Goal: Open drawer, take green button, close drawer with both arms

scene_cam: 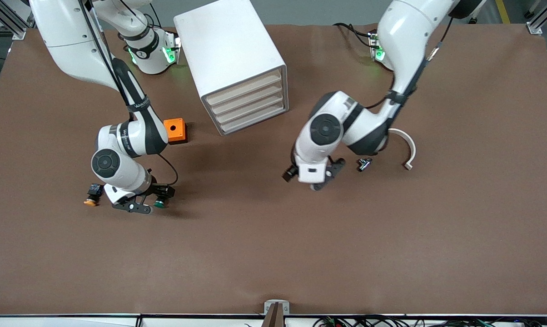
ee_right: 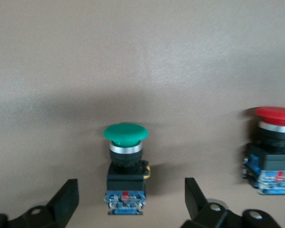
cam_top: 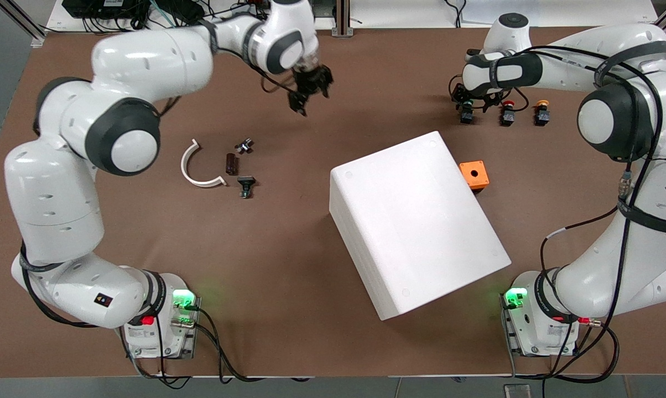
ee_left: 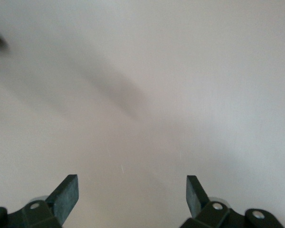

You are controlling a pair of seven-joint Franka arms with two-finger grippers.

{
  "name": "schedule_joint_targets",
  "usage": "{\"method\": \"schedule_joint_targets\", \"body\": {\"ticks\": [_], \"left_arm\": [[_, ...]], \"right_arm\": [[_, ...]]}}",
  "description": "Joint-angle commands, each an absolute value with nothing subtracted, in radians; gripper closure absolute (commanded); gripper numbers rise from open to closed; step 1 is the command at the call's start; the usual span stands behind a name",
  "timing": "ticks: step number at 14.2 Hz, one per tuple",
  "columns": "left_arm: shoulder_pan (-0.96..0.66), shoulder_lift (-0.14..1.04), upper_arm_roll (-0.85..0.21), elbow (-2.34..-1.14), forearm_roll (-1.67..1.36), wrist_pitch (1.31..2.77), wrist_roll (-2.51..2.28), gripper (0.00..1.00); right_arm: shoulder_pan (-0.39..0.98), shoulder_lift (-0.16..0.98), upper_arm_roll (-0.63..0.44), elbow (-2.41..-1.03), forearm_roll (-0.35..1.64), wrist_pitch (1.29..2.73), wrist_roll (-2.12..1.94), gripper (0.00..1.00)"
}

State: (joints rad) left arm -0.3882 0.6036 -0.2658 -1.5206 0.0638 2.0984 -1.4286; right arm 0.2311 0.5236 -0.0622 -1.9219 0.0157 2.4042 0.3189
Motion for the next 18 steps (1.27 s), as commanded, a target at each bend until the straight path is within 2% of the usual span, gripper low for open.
{"method": "schedule_joint_targets", "body": {"ticks": [1, 11, 16, 18], "left_arm": [[-0.309, 0.551, -0.272, -1.474, 0.113, 1.993, -1.357, 0.0], [-0.003, 0.286, -0.272, -1.447, 0.11, 1.74, -0.803, 0.0], [0.058, 0.149, -0.24, -1.466, 0.097, 1.626, -0.521, 0.0], [0.055, 0.068, -0.206, -1.535, 0.078, 1.621, -0.433, 0.0]], "right_arm": [[0.184, 0.454, -0.058, -1.901, 0.012, 2.298, 0.24, 0.0], [0.092, 0.235, -0.063, -1.717, -0.006, 1.749, 0.123, 0.0], [0.026, 0.089, -0.063, -1.681, -0.008, 1.582, 0.023, 0.0], [0.018, 0.063, -0.064, -1.666, -0.029, 1.539, 0.021, 0.0]]}}
